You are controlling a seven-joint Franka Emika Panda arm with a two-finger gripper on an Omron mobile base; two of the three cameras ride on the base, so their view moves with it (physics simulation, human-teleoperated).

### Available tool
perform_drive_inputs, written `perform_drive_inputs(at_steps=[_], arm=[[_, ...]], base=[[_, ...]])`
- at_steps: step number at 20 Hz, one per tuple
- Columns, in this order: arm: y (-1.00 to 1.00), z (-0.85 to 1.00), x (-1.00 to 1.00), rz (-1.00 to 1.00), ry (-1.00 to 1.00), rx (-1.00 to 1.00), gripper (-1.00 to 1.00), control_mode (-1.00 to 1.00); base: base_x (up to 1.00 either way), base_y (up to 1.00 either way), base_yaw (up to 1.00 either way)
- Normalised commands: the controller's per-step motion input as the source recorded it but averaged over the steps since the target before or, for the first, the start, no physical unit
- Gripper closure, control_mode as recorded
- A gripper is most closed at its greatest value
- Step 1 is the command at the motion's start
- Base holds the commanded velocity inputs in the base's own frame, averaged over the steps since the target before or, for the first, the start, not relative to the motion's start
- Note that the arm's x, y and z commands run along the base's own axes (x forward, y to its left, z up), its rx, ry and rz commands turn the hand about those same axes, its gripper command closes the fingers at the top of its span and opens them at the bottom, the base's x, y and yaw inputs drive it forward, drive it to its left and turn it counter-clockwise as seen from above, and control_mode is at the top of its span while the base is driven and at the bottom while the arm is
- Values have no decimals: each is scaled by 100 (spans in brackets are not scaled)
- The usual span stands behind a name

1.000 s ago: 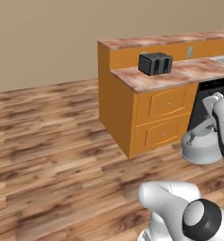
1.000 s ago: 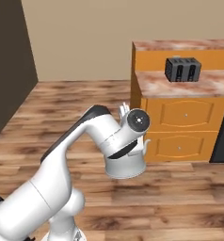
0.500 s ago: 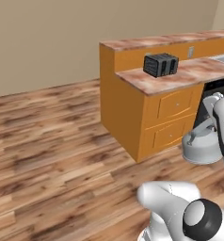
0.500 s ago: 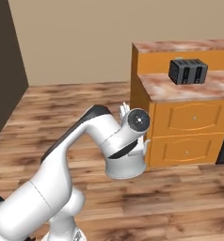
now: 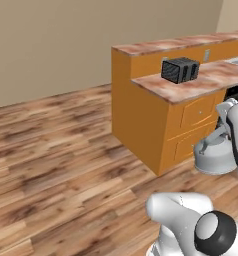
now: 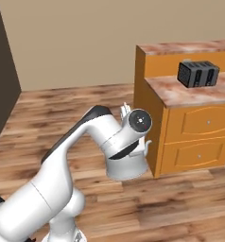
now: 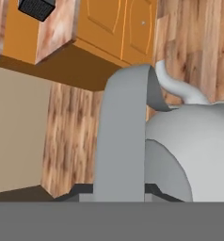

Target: The kettle is done boiling. Turn off the stove, then wait for 300 timesteps before moving the kettle to the dining table.

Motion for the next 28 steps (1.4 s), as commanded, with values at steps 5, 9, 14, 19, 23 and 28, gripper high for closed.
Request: perform_drive_inputs(at_steps=[5,9,14,19,23,28], arm=[[0,0,0,0,0,0,100,100],[0,0,0,0,0,0,100,100],[0,0,0,0,0,0,100,100],[0,0,0,0,0,0,100,100],[0,0,0,0,0,0,100,100],[0,0,0,0,0,0,100,100]], base=[[29,71,-18],[28,70,-17],[32,74,-18],[37,68,-19],[38,58,-20],[36,58,-20]])
